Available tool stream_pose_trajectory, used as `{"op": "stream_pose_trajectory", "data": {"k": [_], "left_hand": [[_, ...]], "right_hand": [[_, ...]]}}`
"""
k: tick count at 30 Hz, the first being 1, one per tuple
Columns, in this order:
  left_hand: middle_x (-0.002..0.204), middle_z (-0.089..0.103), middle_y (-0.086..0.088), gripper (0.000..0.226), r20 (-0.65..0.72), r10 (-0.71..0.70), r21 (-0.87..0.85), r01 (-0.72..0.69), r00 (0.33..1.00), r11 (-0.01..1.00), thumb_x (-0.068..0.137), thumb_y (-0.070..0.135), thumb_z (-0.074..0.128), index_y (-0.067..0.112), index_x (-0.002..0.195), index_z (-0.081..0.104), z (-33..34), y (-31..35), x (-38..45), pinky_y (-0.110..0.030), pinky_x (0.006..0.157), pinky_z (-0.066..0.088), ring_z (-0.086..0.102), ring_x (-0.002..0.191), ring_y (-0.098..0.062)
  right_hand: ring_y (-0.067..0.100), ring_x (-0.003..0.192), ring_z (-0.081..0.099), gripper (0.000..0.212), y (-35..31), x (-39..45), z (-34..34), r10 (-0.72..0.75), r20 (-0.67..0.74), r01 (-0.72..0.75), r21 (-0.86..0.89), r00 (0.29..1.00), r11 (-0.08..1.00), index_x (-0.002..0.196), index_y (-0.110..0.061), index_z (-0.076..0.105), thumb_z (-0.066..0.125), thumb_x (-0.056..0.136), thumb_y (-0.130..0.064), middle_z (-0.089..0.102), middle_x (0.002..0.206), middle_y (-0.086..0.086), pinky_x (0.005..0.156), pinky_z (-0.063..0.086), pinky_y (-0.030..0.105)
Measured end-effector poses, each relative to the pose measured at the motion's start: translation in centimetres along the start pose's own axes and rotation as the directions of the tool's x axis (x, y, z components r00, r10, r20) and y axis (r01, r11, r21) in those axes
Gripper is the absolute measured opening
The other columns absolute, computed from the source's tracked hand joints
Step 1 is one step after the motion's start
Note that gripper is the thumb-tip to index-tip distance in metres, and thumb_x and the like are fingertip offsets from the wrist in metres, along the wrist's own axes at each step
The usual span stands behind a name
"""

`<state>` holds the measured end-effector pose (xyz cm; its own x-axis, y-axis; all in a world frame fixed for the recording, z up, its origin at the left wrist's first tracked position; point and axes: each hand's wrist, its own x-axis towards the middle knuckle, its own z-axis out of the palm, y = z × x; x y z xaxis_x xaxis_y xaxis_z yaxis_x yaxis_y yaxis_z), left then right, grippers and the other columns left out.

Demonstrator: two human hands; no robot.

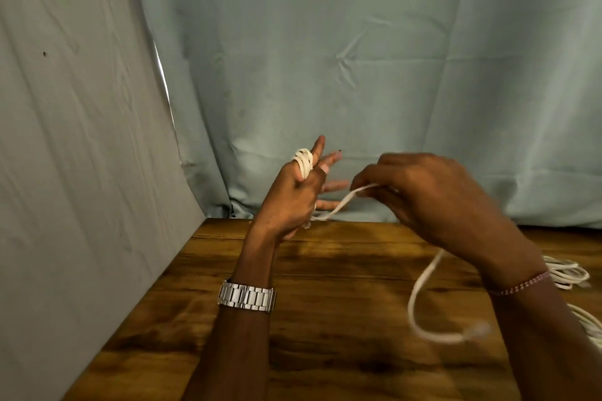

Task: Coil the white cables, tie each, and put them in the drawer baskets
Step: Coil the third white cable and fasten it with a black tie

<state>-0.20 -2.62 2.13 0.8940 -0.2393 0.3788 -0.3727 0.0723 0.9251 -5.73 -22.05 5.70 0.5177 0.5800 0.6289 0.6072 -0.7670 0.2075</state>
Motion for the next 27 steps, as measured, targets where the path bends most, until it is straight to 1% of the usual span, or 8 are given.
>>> {"op": "stream_pose_trajectory", "data": {"k": [3,6,8,11,15,19,22,27], "left_hand": [[0.118,0.073,-0.009,0.054,0.074,-0.046,0.102,0.038,0.996,0.994,0.107,0.029,0.042,0.021,0.157,0.025,1.1,0.0,-0.5,-0.04,0.069,0.063,0.075,0.075,-0.035],[0.082,0.076,-0.015,0.051,0.134,-0.01,0.295,-0.03,0.991,0.955,0.106,0.044,0.037,0.006,0.139,0.044,2.4,-0.4,-0.6,-0.029,0.045,0.048,0.056,0.04,-0.025],[0.059,0.065,-0.018,0.069,0.148,-0.027,0.319,-0.022,0.989,0.948,0.101,0.058,0.03,-0.003,0.123,0.055,3.4,-0.5,-0.7,-0.026,0.039,0.036,0.041,0.034,-0.018],[0.045,0.045,-0.009,0.1,0.236,-0.177,0.284,0.107,0.955,0.953,0.082,0.076,0.006,0.007,0.131,0.06,4.9,0.2,-1.0,-0.02,0.036,0.028,0.033,0.034,-0.01],[0.04,0.035,-0.001,0.09,0.407,-0.173,0.277,0.06,0.897,0.959,0.089,0.07,0.017,0.004,0.128,0.064,5.6,0.9,-1.6,-0.018,0.042,0.03,0.028,0.034,-0.007],[0.038,0.028,0.003,0.05,0.499,-0.045,0.106,-0.01,0.865,0.994,0.108,0.036,0.036,0.002,0.112,0.072,5.4,1.1,-1.9,-0.032,0.044,0.018,0.019,0.034,-0.009],[0.035,0.026,0.004,0.047,0.49,-0.045,0.002,0.05,0.871,0.999,0.104,0.031,0.046,-0.001,0.079,0.071,5.6,0.9,-1.8,-0.023,0.038,0.013,0.017,0.029,-0.006],[0.036,0.023,0.008,0.056,0.495,-0.03,-0.266,0.184,0.869,0.946,0.097,0.047,0.054,0.016,0.054,0.035,4.4,0.8,-1.3,-0.02,0.036,0.0,0.015,0.027,-0.003]], "right_hand": [[0.02,0.077,0.066,0.026,0.8,-0.2,-0.3,0.009,-0.179,-0.001,0.043,0.984,0.999,0.115,-0.029,0.071,0.053,0.098,-0.035,0.069,0.09,-0.003,0.055,0.053,0.04],[0.015,0.078,0.068,0.028,1.4,-0.4,-0.7,0.069,-0.291,-0.015,0.182,0.954,0.983,0.121,-0.026,0.073,0.058,0.097,-0.023,0.071,0.093,-0.005,0.062,0.056,0.04],[0.016,0.082,0.07,0.026,1.9,-0.4,-0.8,0.111,-0.328,-0.044,0.206,0.938,0.978,0.12,-0.02,0.073,0.061,0.098,-0.015,0.074,0.098,-0.002,0.07,0.059,0.042],[0.021,0.082,0.071,0.029,2.5,-0.5,-0.5,0.183,-0.406,-0.108,0.199,0.895,0.974,0.116,-0.012,0.073,0.051,0.104,-0.026,0.076,0.105,0.005,0.073,0.06,0.044],[0.027,0.063,0.064,0.036,3.7,-0.4,0.9,0.317,-0.451,-0.281,0.147,0.834,0.948,0.109,-0.018,0.068,0.039,0.107,-0.038,0.072,0.081,0.005,0.054,0.052,0.04],[0.04,0.073,0.068,0.052,4.5,-0.4,3.9,0.455,-0.287,-0.44,0.121,0.843,0.89,0.101,-0.019,0.064,0.027,0.102,-0.055,0.073,0.08,0.011,0.054,0.042,0.033],[0.036,0.083,0.069,0.05,3.5,0.0,6.0,0.479,-0.081,-0.457,0.195,0.874,0.868,0.104,-0.025,0.059,0.031,0.096,-0.065,0.075,0.088,0.006,0.063,0.053,0.042],[0.037,0.094,0.067,0.027,1.6,0.3,7.7,0.436,0.109,-0.446,0.106,0.893,0.888,0.118,-0.022,0.051,0.059,0.095,-0.034,0.07,0.099,0.01,0.069,0.04,0.032]]}}
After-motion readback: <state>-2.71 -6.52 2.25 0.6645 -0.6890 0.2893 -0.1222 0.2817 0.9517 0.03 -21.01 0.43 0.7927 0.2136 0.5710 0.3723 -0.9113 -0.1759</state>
